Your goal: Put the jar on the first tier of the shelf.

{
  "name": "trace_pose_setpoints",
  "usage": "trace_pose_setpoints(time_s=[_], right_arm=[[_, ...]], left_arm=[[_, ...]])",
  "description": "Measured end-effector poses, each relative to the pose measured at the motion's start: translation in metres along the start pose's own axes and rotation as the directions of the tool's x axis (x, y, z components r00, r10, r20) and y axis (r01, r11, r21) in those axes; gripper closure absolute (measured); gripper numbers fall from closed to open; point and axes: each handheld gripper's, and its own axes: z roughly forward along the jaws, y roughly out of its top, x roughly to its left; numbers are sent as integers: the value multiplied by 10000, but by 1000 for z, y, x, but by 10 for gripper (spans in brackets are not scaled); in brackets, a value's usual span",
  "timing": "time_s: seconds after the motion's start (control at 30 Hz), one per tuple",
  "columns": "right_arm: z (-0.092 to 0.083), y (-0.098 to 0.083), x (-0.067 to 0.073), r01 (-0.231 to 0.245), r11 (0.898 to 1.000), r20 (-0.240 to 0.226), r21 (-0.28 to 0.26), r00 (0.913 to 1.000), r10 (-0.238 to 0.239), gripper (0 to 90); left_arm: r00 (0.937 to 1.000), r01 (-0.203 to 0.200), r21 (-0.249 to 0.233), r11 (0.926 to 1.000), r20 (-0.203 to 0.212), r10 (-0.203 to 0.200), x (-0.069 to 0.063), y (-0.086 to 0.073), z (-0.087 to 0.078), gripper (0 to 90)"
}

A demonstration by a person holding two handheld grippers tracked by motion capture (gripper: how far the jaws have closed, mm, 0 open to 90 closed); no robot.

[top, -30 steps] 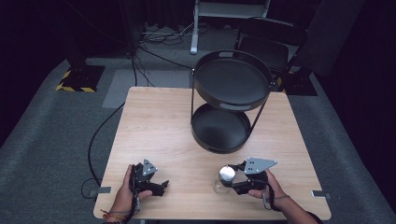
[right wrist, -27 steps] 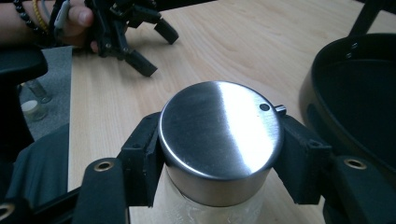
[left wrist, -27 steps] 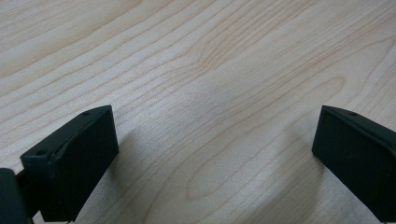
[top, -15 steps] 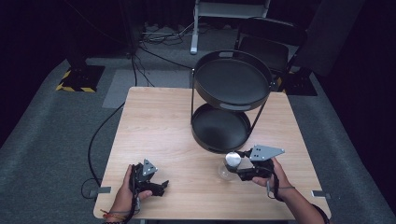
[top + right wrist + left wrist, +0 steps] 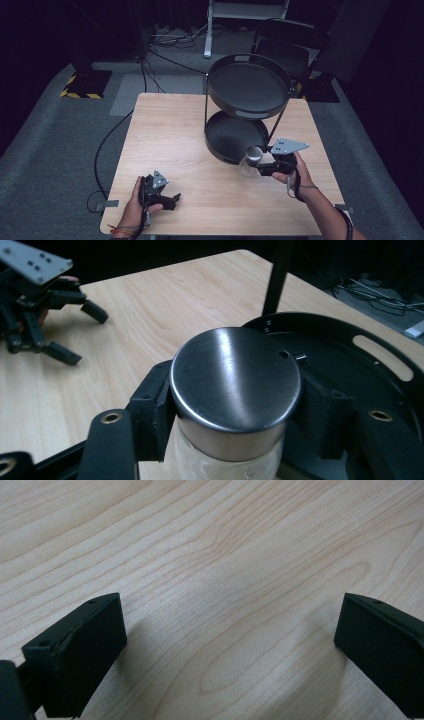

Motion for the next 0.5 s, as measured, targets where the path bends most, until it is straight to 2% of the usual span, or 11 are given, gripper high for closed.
trace_pose_setpoints(time_s=[0.23, 0.5], right_arm=[[5, 11, -14, -19, 9999, 460, 101, 9989, 14, 394], [16, 14, -27, -213, 9995, 797, 216, 9966, 195, 394]], left_arm=[[10000, -1, 0, 10000, 1, 1, 0, 0, 0, 0], [10000, 1, -1, 10000, -1, -1, 0, 0, 0, 0]])
